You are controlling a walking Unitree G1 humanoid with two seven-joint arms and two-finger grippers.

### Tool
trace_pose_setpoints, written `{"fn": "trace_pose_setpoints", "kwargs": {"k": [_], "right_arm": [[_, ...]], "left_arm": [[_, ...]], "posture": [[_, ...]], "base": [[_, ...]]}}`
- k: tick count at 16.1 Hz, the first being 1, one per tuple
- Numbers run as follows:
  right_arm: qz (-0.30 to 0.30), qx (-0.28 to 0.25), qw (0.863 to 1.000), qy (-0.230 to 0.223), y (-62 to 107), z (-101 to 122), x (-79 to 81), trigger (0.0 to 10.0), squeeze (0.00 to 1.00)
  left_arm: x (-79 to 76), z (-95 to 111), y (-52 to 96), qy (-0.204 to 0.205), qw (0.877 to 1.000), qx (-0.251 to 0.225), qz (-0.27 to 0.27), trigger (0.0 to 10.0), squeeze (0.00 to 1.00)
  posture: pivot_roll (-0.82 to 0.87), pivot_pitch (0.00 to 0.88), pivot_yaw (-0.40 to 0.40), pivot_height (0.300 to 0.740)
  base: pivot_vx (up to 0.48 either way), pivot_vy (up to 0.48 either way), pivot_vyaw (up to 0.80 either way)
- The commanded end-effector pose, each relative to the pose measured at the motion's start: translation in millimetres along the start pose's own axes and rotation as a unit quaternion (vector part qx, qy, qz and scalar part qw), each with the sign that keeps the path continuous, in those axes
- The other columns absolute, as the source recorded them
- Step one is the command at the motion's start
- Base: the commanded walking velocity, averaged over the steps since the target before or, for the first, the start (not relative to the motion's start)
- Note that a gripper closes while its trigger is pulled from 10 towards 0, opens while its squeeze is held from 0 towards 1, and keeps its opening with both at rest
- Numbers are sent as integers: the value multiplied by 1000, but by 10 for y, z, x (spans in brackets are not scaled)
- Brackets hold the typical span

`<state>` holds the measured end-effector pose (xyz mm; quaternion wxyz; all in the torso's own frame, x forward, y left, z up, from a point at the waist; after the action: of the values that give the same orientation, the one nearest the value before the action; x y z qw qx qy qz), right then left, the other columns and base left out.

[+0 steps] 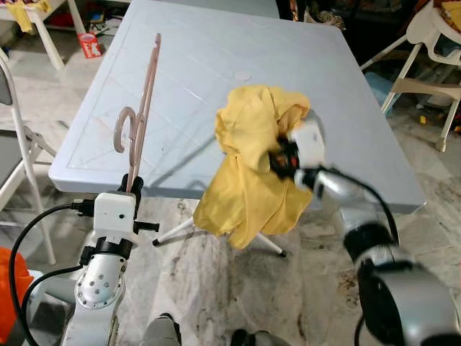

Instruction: Hang hanger

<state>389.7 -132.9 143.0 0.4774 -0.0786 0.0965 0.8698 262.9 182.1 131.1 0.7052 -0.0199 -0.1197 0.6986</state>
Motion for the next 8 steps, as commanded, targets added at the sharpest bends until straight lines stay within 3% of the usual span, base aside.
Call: {"fn": "trace_pose_setpoints", "kwargs": {"k": [1,3,8], "right_arm": [[-19,-12,1000,-6,48,37,-68,10000,1000],[-6,-7,1000,-3,90,19,-52,10000,1000],[5,36,999,8,255,-4,-235,10000,1000]], "left_arm": [[-42,19,-30,3,1000,-6,-19,10000,0],[-66,21,-68,3,1000,-7,-29,10000,0],[-115,18,-130,9,999,-10,-37,10000,0]], "posture": [[163,133,-72,740],[149,130,-64,740],[125,123,-61,740]], "base": [[0,0,0],[0,0,0],[0,0,0]]}}
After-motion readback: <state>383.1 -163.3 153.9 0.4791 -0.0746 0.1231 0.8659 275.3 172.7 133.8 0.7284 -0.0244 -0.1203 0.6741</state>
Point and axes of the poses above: a point about 5 cm out from each wrist's last joint towards the gripper, its own y axis pointing back from the gripper into the wrist, its own z axis along the axis of the wrist's last joint, x = y × z, the point moved 1 cm from there along -y, pointing out of the wrist towards the gripper, and after that the axes turned 6 degrees about y, right-handed, at the moved point
